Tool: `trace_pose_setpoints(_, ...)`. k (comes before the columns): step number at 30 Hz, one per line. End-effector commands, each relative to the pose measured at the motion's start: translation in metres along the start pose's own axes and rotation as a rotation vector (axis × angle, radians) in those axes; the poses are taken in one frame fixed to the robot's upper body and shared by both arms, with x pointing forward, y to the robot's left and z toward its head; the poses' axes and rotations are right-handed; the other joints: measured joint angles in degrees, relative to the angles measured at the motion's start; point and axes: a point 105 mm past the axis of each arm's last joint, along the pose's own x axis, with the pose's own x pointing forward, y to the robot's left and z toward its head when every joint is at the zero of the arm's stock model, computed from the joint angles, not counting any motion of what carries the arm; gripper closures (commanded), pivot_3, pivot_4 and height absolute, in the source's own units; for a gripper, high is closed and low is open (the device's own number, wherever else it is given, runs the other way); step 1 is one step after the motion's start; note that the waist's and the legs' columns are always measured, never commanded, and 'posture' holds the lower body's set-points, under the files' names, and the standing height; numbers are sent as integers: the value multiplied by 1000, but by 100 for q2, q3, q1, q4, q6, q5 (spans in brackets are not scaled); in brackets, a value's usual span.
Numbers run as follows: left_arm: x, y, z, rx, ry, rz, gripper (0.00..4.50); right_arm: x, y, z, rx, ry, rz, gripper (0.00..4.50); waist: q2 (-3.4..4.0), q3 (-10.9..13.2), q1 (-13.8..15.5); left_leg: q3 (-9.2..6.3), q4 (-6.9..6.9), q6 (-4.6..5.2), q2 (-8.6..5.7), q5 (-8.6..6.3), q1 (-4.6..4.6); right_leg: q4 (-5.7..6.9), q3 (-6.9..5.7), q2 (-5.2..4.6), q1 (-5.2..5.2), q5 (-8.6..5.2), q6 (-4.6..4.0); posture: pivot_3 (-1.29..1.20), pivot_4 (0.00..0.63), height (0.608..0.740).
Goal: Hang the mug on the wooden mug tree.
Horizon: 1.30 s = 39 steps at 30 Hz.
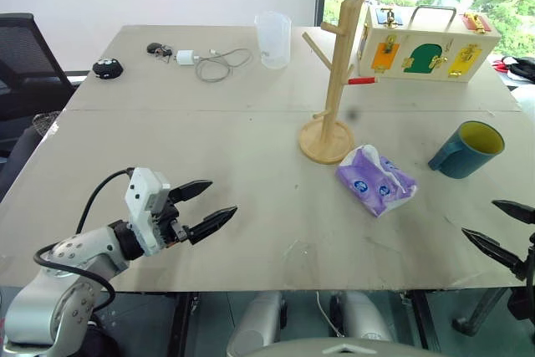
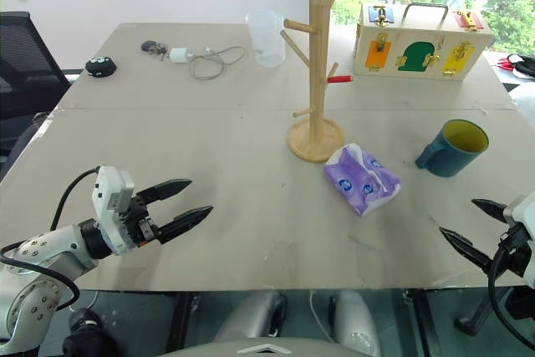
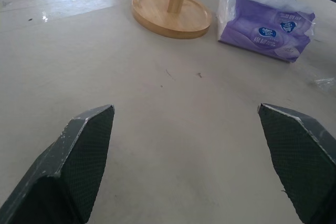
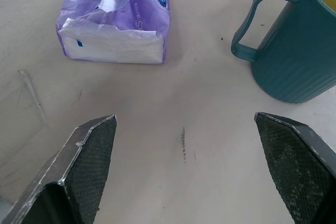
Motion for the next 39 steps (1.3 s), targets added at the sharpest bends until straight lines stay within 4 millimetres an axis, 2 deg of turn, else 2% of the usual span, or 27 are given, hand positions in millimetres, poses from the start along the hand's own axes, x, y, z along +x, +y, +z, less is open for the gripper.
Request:
trace_pose_setpoints(1, 3, -2, 16, 49, -38, -37, 0, 12, 4, 21, -28, -73, -35, 253, 0, 0, 0, 0, 0, 0, 0, 0, 0, 0, 0, 0, 0, 0, 0, 0, 150, 740)
trace_pose_setpoints(3, 12, -11, 35, 92, -106, -110, 0, 30, 6, 40, -2, -157, -100, 253, -6, 2, -9, -2, -2, 0, 3, 0, 1, 2, -1, 1, 0, 0, 0, 0, 150, 740)
trace_pose_setpoints(6, 18, -32, 55, 167, -184, -231, 0, 47, 13, 51, 83, -207, -98, 253, 0, 3, -9, -4, 4, -3, 5, 2, 0, 8, -4, 3, -1, 1, -1, 0, 150, 740)
trace_pose_setpoints(8, 19, -45, 60, 174, -204, -302, 0, 54, 16, 53, 121, -208, -91, 253, -1, 1, -4, -2, 4, -25, 2, 14, -1, 5, -2, 1, -1, 1, -1, 0, 150, 740)
trace_pose_setpoints(12, 15, -66, 64, 199, -229, -466, 0, 74, 5, 52, 188, -209, -184, 253, -1, 2, -16, -2, -3, -24, -1, 14, -10, -3, -2, 3, -11, 0, -1, 0, 150, 740)
trace_pose_setpoints(23, 16, -71, 73, 185, -257, -480, 0, 92, -12, 33, 234, -190, -232, 253, 2, 3, -20, 7, -6, -24, -3, 15, -6, 8, 7, 7, -18, 1, 0, 0, 150, 740)
trace_pose_setpoints(31, 15, -76, 71, 187, -267, -461, 0, 102, -23, 29, 281, -221, -236, 253, 3, 3, -40, 11, -6, -24, -2, 15, -4, 9, 14, 9, -19, 1, 0, 0, 150, 740)
trace_pose_setpoints(35, 13, -73, 73, 191, -268, -444, 0, 100, -14, 28, 294, -223, -158, 253, 4, 4, -36, 10, -6, -24, -2, 15, -4, 9, 13, 9, -19, 1, -1, 0, 150, 740)
trace_pose_setpoints(37, 12, -73, 76, 190, -267, -437, 0, 87, 12, 31, 343, -203, 55, 253, 4, 4, -32, 10, -6, -23, -2, 15, -4, 9, 13, 10, -19, 1, -1, 0, 150, 740)
trace_pose_setpoints(39, 13, -73, 78, 188, -266, -436, 0, 83, 25, 35, 346, -187, 155, 253, 13, 9, -3, 8, -7, -22, -2, 14, -8, 4, 9, 7, -18, 0, -1, 0, 150, 740)
